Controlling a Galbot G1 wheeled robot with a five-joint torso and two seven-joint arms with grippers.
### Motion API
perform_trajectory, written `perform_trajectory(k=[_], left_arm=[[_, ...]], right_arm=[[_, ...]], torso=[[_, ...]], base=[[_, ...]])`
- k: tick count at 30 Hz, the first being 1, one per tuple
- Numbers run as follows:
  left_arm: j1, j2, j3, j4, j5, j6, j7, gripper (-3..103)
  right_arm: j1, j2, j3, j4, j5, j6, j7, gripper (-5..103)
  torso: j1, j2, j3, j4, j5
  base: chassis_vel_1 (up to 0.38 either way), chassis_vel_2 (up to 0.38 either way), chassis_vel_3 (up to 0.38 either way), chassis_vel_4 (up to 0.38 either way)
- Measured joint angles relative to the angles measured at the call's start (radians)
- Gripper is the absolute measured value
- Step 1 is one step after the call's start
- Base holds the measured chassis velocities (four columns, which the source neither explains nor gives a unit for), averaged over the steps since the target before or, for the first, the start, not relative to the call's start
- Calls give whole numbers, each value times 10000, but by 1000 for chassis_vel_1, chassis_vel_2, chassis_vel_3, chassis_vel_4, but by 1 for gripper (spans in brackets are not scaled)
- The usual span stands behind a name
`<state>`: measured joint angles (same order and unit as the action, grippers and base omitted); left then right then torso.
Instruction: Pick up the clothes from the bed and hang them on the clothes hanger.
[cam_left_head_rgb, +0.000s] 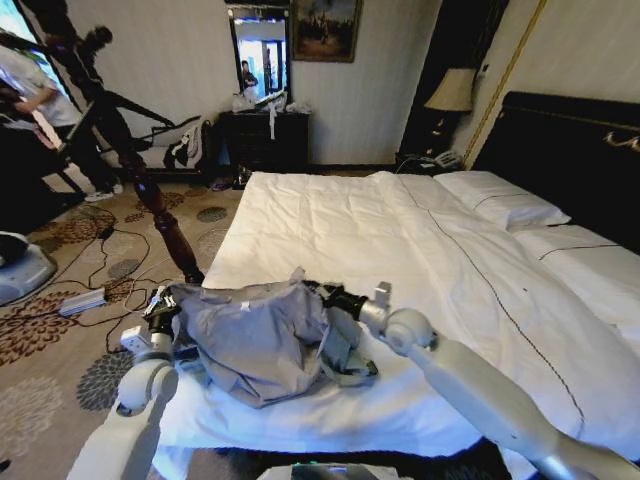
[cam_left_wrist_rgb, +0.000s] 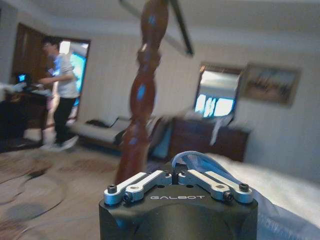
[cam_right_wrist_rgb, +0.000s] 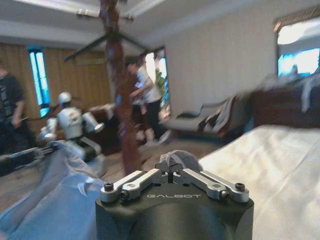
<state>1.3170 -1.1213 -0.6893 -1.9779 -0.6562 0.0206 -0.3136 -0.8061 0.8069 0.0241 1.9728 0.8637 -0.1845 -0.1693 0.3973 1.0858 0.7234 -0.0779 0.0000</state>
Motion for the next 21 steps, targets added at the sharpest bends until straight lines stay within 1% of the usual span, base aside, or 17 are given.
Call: perform_trajectory(k=[2,4,5,7,8,9,11,12,15,16,17,18,20,21], left_arm=[[-271,348,-16,-200,-434,-71,183,0],[-694,956,-59,-404,-1034,-70,354,0],[-694,956,-59,-404,-1034,-70,354,0],[-1241,1743,-184,-630,-1798,43,401,0],[-1241,1743,-184,-630,-1798,43,401,0],[-1666,2383,-305,-790,-2376,185,402,0],[-2220,3141,-407,-1006,-3091,392,385,0],[-2220,3141,-407,-1006,-3091,392,385,0],[-3183,4197,-455,-1340,-4033,681,345,0],[-3183,4197,-455,-1340,-4033,681,345,0],[-3416,4368,-453,-1408,-4207,758,332,0],[-3777,4618,-436,-1464,-4437,891,264,0],[-4194,4853,-373,-1441,-4705,1045,118,0],[-4194,4853,-373,-1441,-4705,1045,118,0]], right_arm=[[242,-155,426,140,102,157,149,0],[642,-328,764,328,439,352,615,0],[642,-328,764,328,439,352,615,0],[1097,-484,1034,450,686,645,1232,0],[1097,-484,1034,450,686,645,1232,0],[1381,-700,1346,573,978,665,1514,0],[1671,-1095,1771,789,1498,646,1811,0],[1671,-1095,1771,789,1498,646,1811,0],[2082,-1911,2491,1212,2290,612,1919,0],[2082,-1911,2491,1212,2290,612,1919,0],[2170,-2121,2662,1312,2492,611,1874,0],[2292,-2450,2940,1488,2890,584,1764,0],[2277,-2991,3326,1827,3464,498,1622,0],[2277,-2991,3326,1827,3464,498,1622,0]], torso=[[0,0,0,1,1],[0,0,0,-2,0],[0,0,0,-2,0],[0,0,1,4,-1],[0,0,1,4,-1],[1,0,1,4,0],[2,-1,2,1,-1],[2,-1,2,1,-1],[1,0,0,-2,3],[1,0,0,-2,3],[0,0,0,0,2],[1,0,0,-1,0],[1,1,-1,-2,1],[1,1,-1,-2,1]], base=[[0,0,0,0],[0,0,0,0],[0,0,0,0],[0,0,0,0],[0,0,0,0],[0,0,0,0],[0,0,0,0],[0,0,0,0],[0,0,0,0],[0,0,0,0],[0,0,0,0],[0,0,0,0],[0,0,0,0],[0,0,0,0]])
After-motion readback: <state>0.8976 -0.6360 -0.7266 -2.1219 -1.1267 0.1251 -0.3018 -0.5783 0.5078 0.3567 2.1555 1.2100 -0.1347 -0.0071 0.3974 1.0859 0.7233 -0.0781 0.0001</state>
